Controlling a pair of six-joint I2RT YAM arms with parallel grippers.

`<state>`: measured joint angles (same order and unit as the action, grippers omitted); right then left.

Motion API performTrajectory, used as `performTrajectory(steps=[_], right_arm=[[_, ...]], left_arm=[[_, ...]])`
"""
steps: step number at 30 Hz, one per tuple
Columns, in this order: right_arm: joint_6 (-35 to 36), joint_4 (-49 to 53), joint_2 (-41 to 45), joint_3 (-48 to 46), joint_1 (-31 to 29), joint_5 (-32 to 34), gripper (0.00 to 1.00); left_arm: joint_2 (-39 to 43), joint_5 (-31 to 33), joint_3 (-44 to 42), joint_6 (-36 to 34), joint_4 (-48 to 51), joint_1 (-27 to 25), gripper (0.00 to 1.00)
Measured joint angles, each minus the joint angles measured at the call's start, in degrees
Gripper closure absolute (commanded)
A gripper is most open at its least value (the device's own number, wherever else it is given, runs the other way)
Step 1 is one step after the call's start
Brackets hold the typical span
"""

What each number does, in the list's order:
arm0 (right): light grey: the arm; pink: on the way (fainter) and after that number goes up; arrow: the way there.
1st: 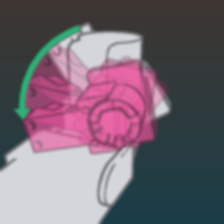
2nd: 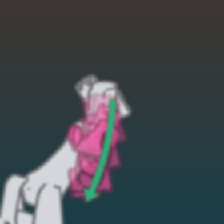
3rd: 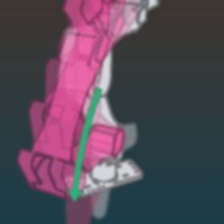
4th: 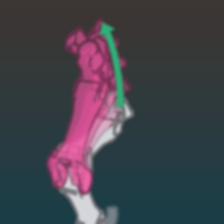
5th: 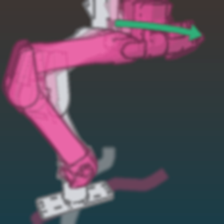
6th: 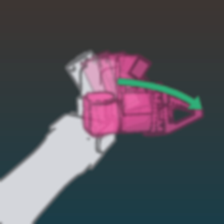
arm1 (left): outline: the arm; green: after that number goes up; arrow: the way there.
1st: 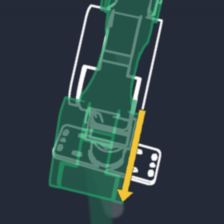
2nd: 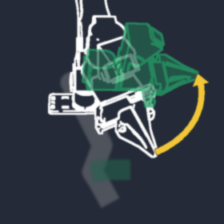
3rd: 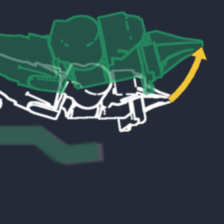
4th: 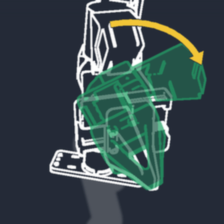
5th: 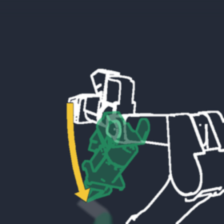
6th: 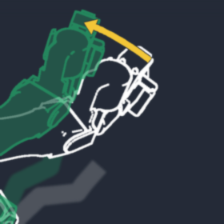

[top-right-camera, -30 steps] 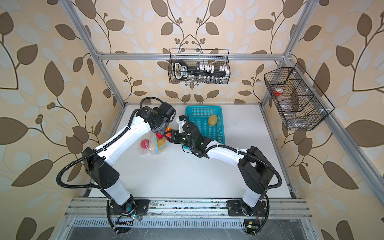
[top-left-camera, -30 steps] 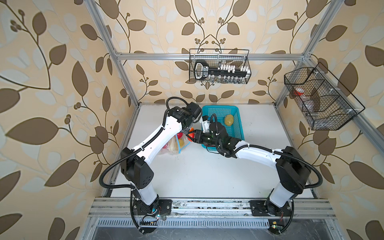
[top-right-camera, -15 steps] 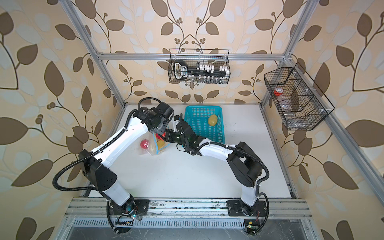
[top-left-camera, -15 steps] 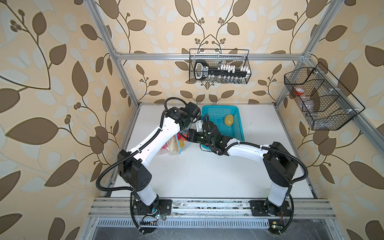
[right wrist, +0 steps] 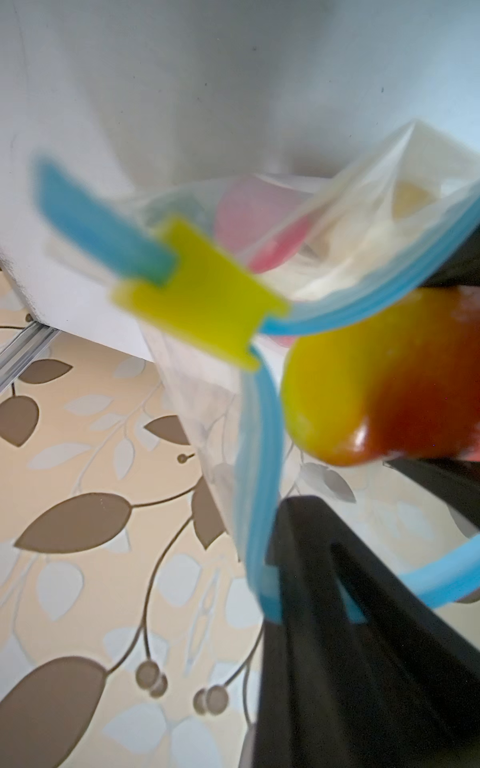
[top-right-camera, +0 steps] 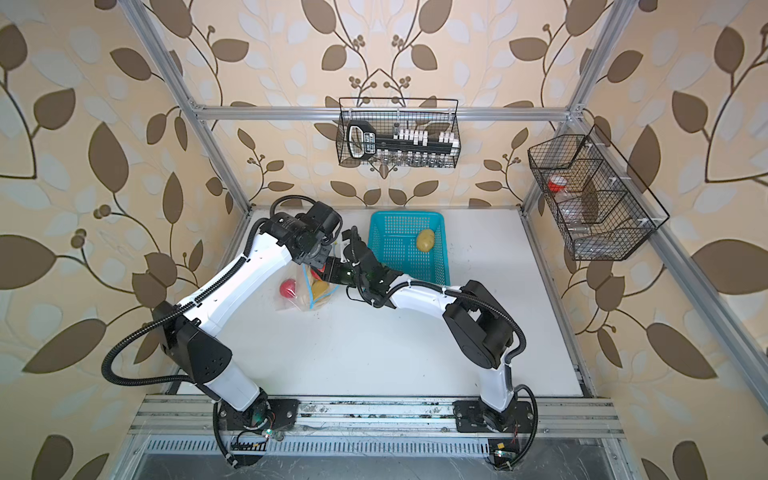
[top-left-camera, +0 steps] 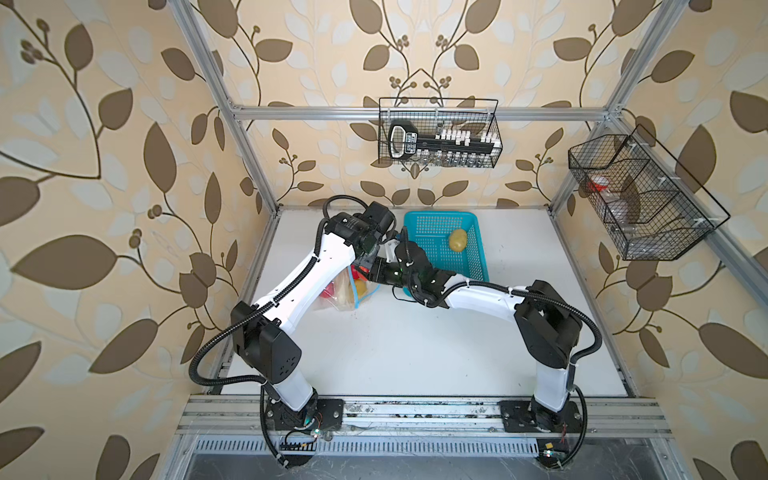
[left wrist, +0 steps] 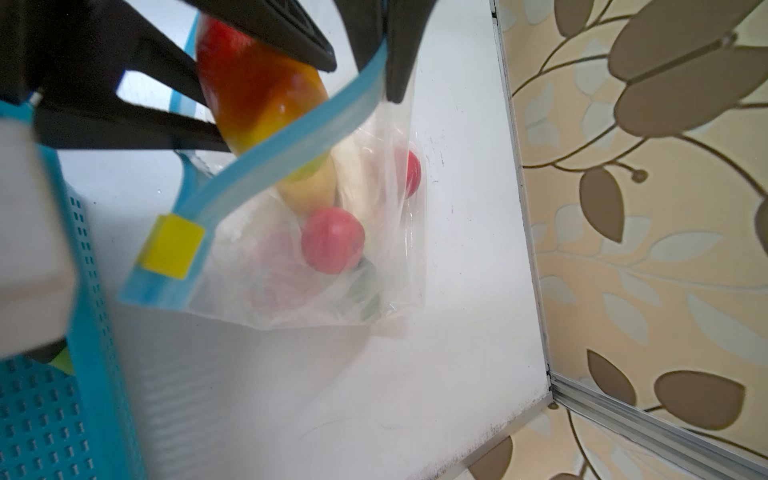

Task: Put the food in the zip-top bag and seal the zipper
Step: 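Lower the mango into the bag and open the right gripper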

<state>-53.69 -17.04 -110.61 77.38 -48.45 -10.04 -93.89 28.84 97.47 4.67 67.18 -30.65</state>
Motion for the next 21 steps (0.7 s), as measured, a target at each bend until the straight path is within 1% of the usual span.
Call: performTrajectory(steps=[3, 5, 7, 13, 17, 21], right_arm=[[-0.42, 0.66, -0.42, 1.14, -0.15, 0.22, 0.36], [-0.33, 0.94, -0.57, 1.81, -0.26, 0.48, 0.3], [-0.17, 0.87, -0.57, 1.97, -0.42, 0.5, 0.27], [0.15, 1.03, -0.57, 1.97, -0.74, 0.66, 0.26], [1.14, 1.44, -0.52, 1.64, -0.9, 1.99, 0.25], [1.9, 2.32, 0.07, 0.2, -1.16, 3.17, 0.25]], left_arm=[[0.0, -0.26, -0.11, 0.0, 0.0, 0.0, 1.0], [0.02, -0.33, -0.11, 0.0, 0.0, 0.0, 1.0], [0.04, -0.35, -0.13, 0.02, 0.0, 0.0, 1.0], [0.09, -0.35, -0.22, 0.02, -0.02, 0.0, 1.0], [0.09, -0.31, -0.28, 0.02, -0.09, 0.0, 1.0], [0.09, -0.2, -0.31, 0.02, -0.22, 0.0, 1.0]])
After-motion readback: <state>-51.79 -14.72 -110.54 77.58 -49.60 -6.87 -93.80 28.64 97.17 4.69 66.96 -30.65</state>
